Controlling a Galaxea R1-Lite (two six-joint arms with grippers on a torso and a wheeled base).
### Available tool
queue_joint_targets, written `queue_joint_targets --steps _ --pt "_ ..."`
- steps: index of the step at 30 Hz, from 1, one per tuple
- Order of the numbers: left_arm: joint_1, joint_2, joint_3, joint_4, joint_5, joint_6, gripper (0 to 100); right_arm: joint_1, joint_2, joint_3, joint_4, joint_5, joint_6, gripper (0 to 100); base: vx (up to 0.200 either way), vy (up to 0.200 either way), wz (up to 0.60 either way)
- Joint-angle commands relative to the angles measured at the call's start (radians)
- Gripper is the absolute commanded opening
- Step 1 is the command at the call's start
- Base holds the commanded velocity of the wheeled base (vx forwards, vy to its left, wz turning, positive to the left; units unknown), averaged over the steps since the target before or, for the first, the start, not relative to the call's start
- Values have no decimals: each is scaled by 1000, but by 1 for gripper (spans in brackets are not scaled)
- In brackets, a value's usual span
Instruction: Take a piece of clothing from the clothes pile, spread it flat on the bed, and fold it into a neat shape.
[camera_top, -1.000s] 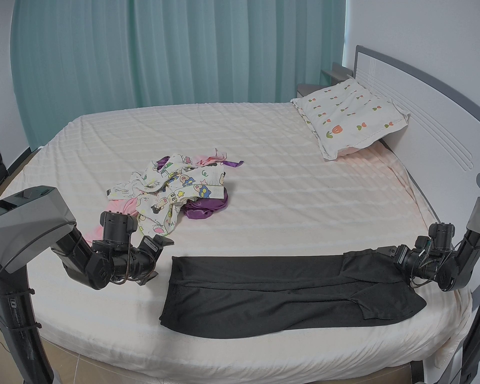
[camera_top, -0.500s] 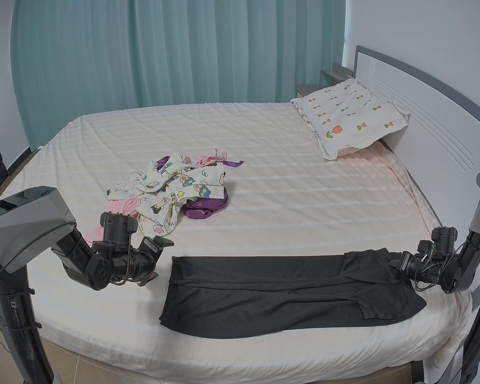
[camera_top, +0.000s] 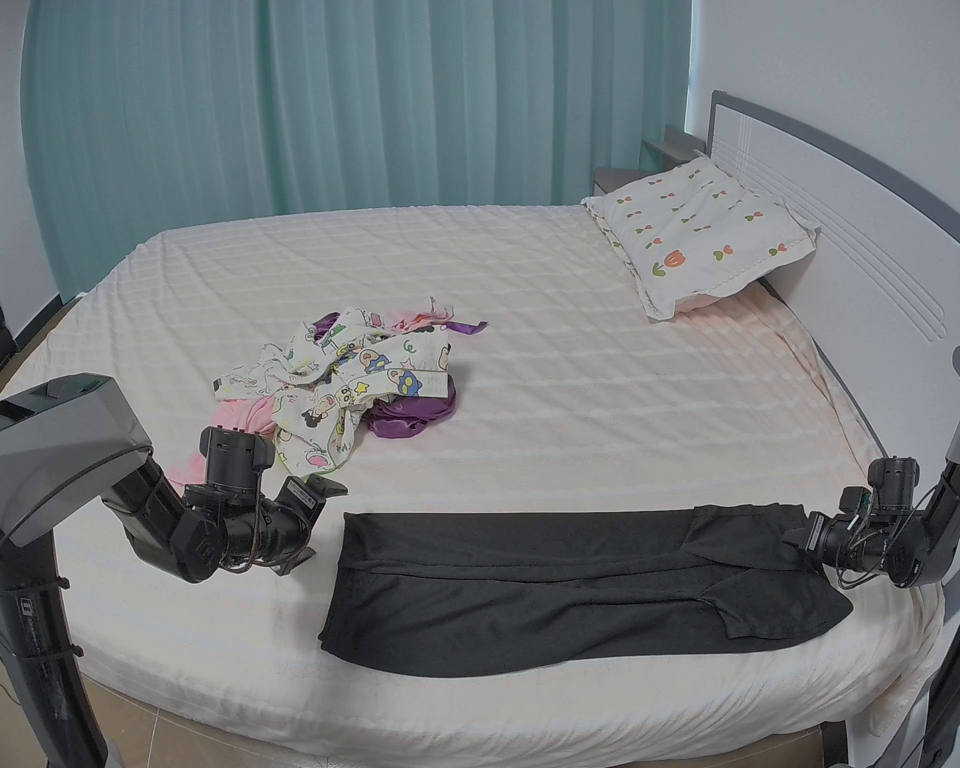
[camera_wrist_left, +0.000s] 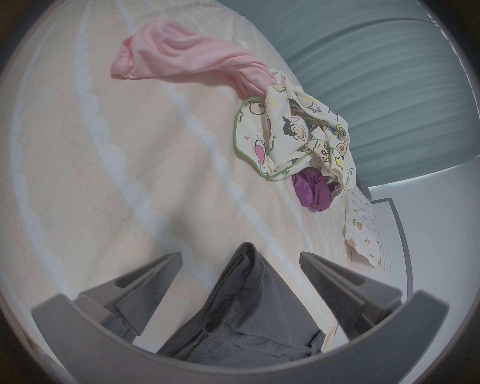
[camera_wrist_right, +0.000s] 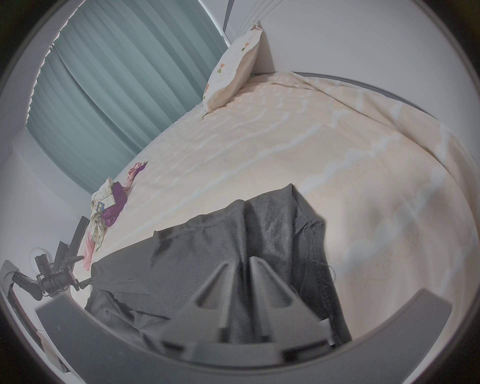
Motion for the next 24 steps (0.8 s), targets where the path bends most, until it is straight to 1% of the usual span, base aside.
queue_joint_targets --steps 1,5,8,9,10,11,13,14,15,16,20,22,24 --pt "0 -1 -1 -1 0 0 100 0 -5 -7 -4 -13 -1 100 0 0 0" --pt "0 -1 -1 -1 0 0 100 3 -21 -18 -35 -49 7 100 0 0 0" --pt "0 -1 -1 -1 0 0 100 20 -42 -21 -66 -52 32 100 0 0 0" --pt "0 -2 -2 -1 0 0 100 47 -56 -19 -79 -53 67 100 0 0 0" --pt "0 -2 -1 -1 0 0 100 53 -59 -19 -83 -53 76 100 0 0 0" --pt "0 -4 -1 -1 0 0 100 96 -71 -18 -95 -55 139 100 0 0 0" --pt "0 -4 -1 -1 0 0 100 153 -82 -16 -115 -55 233 100 0 0 0" --pt "0 -4 -1 -1 0 0 100 178 -85 -16 -121 -56 269 100 0 0 0" --pt "0 -4 -1 -1 0 0 100 178 -85 -16 -121 -56 269 100 0 0 0" --pt "0 -2 -1 -1 0 0 100 224 -74 -18 -129 -61 340 100 0 0 0" --pt "0 -2 -1 -1 0 0 100 293 -38 -24 -147 -58 435 100 0 0 0" --pt "0 -2 -1 -1 0 0 100 317 -11 -25 -181 -59 466 100 0 0 0" --pt "0 -4 -1 -1 0 -2 100 334 18 -25 -213 -61 477 100 0 0 0"
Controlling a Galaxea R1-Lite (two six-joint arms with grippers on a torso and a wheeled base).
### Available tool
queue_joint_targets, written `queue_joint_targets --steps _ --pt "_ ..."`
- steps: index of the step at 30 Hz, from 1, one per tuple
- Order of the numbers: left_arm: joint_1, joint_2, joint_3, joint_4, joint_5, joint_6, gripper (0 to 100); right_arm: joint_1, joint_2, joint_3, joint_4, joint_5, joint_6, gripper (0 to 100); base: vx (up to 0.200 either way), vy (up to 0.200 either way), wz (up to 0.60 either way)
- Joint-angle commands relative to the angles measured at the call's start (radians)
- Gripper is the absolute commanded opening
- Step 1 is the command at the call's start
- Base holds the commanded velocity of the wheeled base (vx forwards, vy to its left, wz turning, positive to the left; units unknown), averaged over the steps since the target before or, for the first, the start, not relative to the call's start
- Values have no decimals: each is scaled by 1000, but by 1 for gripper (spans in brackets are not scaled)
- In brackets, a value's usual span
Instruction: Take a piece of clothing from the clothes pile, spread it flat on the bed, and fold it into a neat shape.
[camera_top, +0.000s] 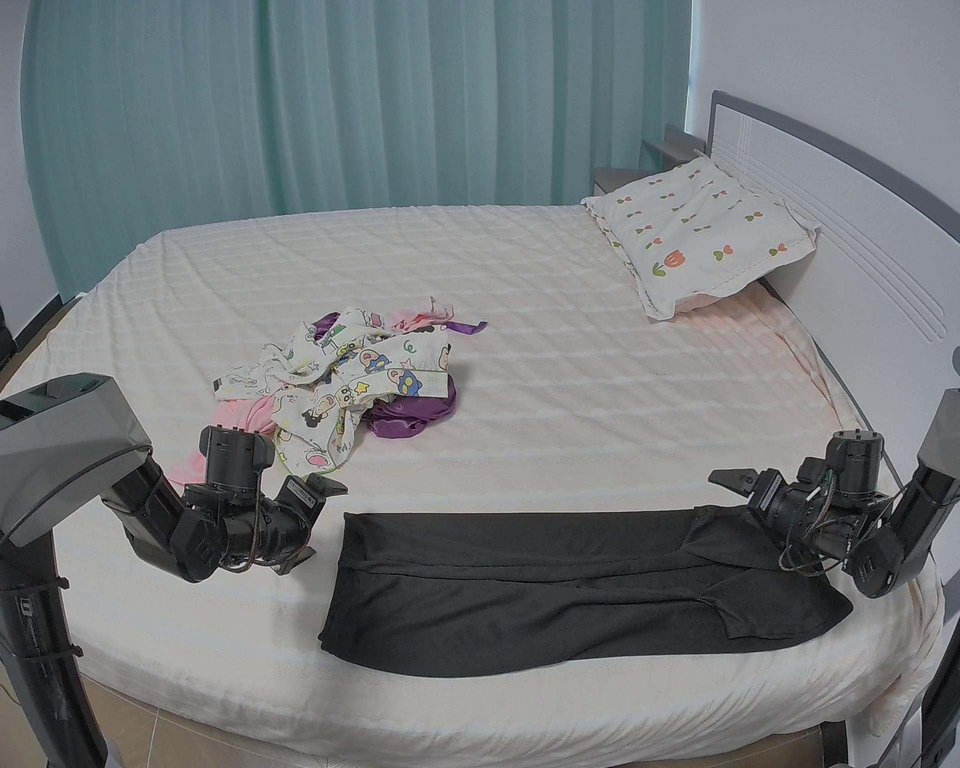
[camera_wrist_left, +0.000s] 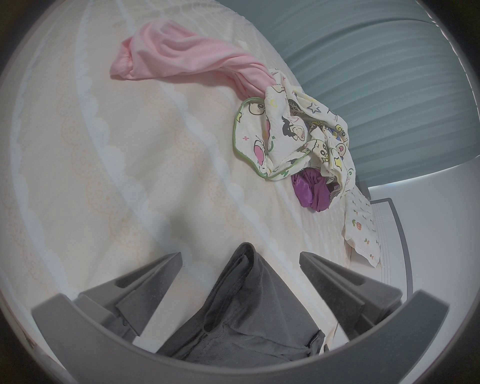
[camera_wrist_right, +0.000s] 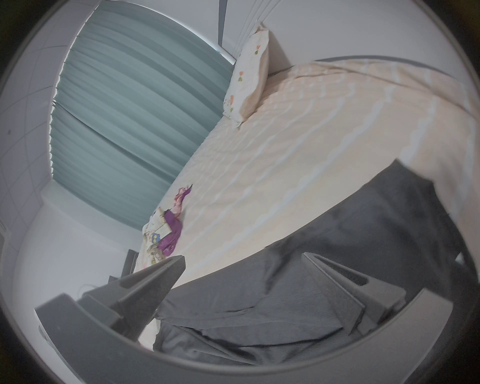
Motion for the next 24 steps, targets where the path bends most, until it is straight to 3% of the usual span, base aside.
queue_joint_targets --steps 1,11,18,24 --pt "0 -2 0 -1 0 -2 100 61 63 -3 -39 -3 24 100 0 0 0" --pt "0 1 0 -1 0 -2 100 83 175 -82 -73 -6 36 100 0 0 0" --pt "0 2 0 1 0 -2 100 92 264 -103 -246 -10 110 100 0 0 0" --pt "0 2 0 1 0 -2 100 112 291 -98 -257 -12 110 100 0 0 0"
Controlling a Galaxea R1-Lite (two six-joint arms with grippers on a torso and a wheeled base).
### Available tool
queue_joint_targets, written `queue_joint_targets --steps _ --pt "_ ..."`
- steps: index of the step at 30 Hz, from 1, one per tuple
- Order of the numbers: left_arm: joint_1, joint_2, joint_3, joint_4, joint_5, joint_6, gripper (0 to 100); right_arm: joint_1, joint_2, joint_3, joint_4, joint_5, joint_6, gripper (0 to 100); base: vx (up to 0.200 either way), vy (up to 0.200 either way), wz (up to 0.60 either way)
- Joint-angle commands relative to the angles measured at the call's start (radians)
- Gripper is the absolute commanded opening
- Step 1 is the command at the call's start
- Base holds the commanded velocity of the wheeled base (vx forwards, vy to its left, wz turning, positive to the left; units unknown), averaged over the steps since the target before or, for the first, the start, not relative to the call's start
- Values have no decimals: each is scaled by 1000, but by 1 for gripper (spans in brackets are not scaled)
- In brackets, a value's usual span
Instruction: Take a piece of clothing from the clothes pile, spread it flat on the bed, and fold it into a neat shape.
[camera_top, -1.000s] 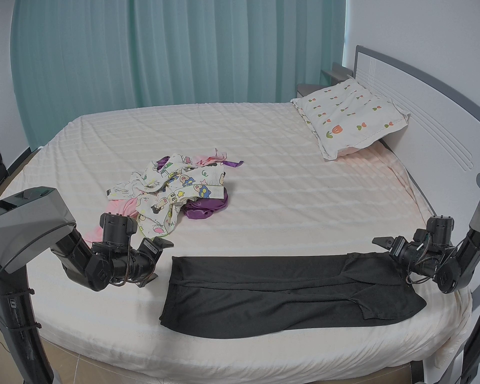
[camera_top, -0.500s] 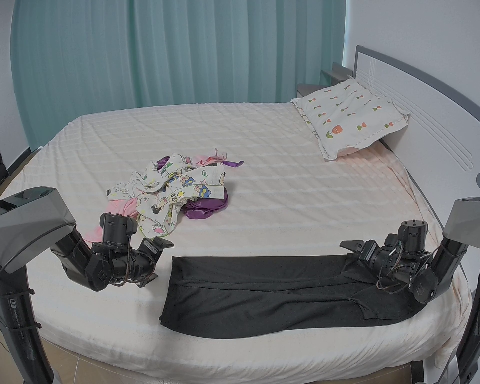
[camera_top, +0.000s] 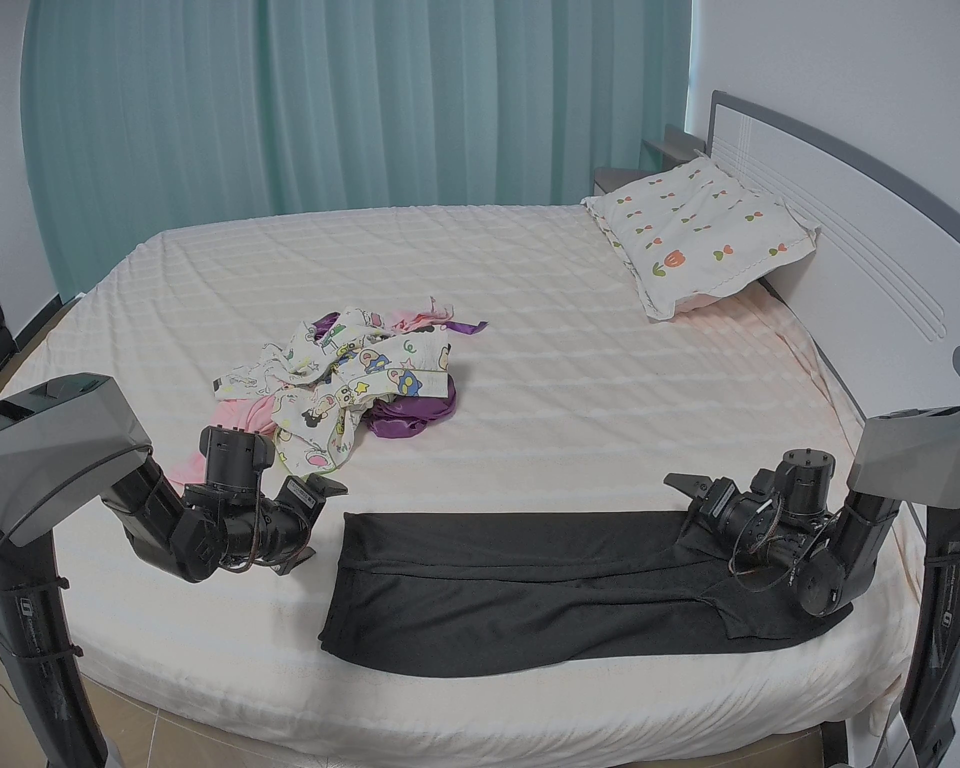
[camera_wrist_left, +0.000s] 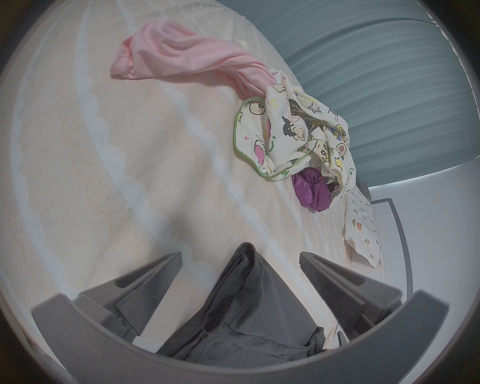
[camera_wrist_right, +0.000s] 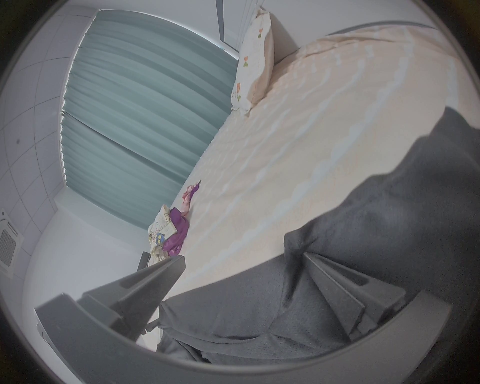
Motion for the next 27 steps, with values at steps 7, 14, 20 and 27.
queue_joint_targets --steps 7,14,20,27 --pt "0 4 0 0 0 0 100 1 0 25 -16 -6 2 100 0 0 0" --pt "0 4 1 0 0 0 100 24 -127 106 -14 -54 -7 100 0 0 0" --pt "-2 4 1 0 0 0 100 145 -93 126 -16 -118 -6 100 0 0 0" --pt "-2 2 1 -2 0 0 100 202 -41 112 -18 -150 -9 100 0 0 0"
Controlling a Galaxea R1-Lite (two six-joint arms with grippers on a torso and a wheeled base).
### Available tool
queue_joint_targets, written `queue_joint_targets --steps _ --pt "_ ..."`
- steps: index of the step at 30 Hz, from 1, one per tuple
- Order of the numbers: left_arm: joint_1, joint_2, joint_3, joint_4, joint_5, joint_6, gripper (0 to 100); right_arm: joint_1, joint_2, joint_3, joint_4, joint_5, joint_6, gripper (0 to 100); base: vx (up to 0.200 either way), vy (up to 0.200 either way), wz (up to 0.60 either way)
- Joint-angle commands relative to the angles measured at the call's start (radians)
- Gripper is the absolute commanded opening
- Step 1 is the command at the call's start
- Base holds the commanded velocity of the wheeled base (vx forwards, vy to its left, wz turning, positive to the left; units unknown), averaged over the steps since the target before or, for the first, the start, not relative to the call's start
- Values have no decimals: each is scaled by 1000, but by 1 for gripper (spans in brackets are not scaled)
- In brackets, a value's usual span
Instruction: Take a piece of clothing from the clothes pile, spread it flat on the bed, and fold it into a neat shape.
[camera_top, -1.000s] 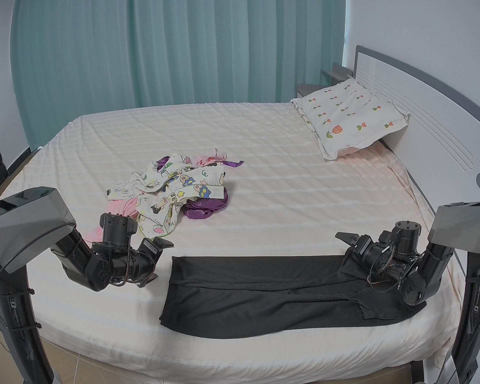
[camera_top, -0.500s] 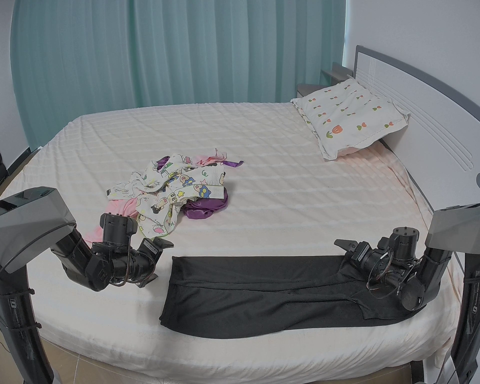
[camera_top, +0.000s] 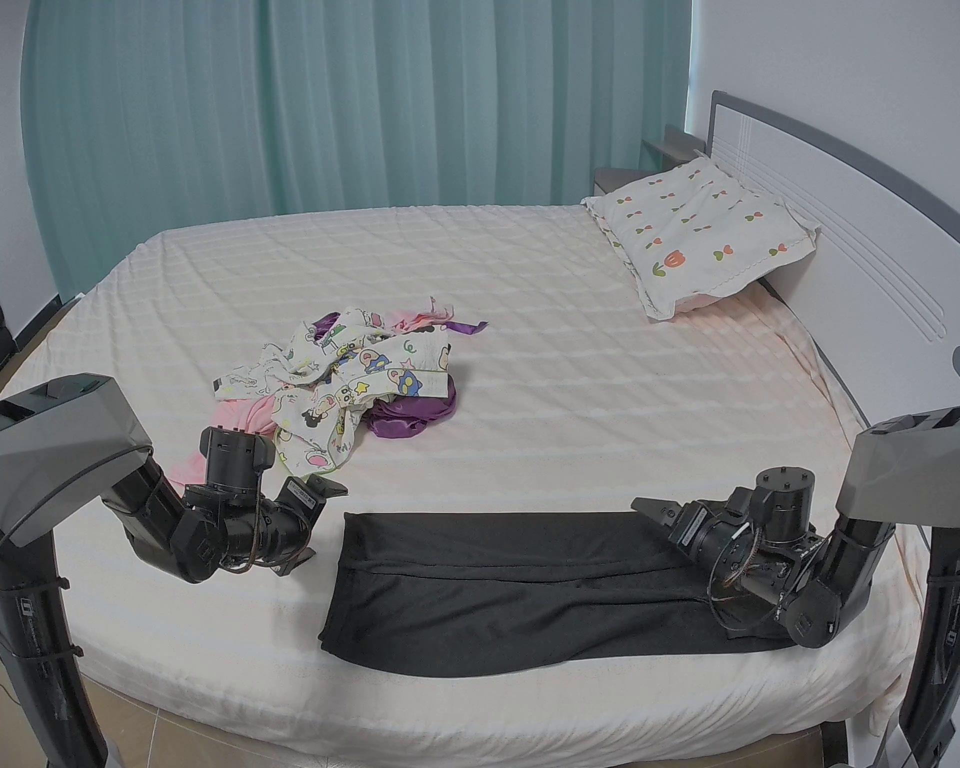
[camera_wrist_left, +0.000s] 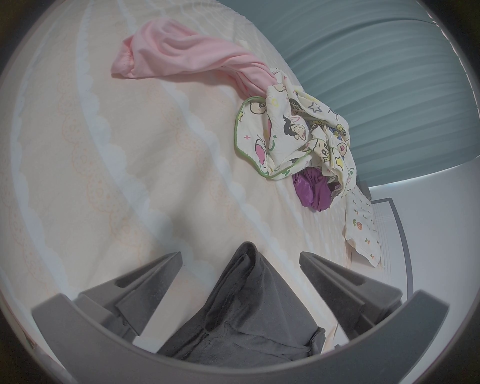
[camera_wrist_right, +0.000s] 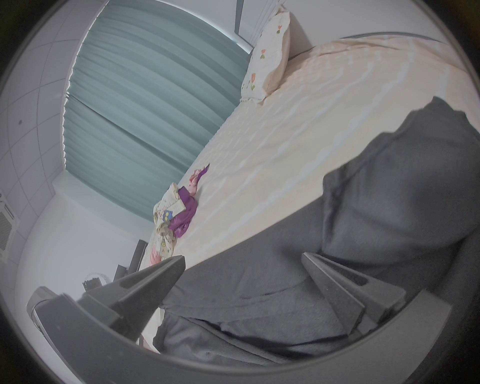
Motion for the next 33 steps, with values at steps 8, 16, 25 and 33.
queue_joint_targets --steps 8,16,25,33 --pt "0 1 0 -2 0 1 100 63 60 -10 12 -7 -30 100 0 0 0" --pt "0 1 0 0 0 1 100 84 20 46 10 -17 -58 100 0 0 0" --pt "-20 -57 23 0 -2 6 100 12 -71 37 10 -55 -67 100 0 0 0" --pt "-120 -77 32 15 11 147 100 -84 -100 112 -2 -56 -77 100 0 0 0"
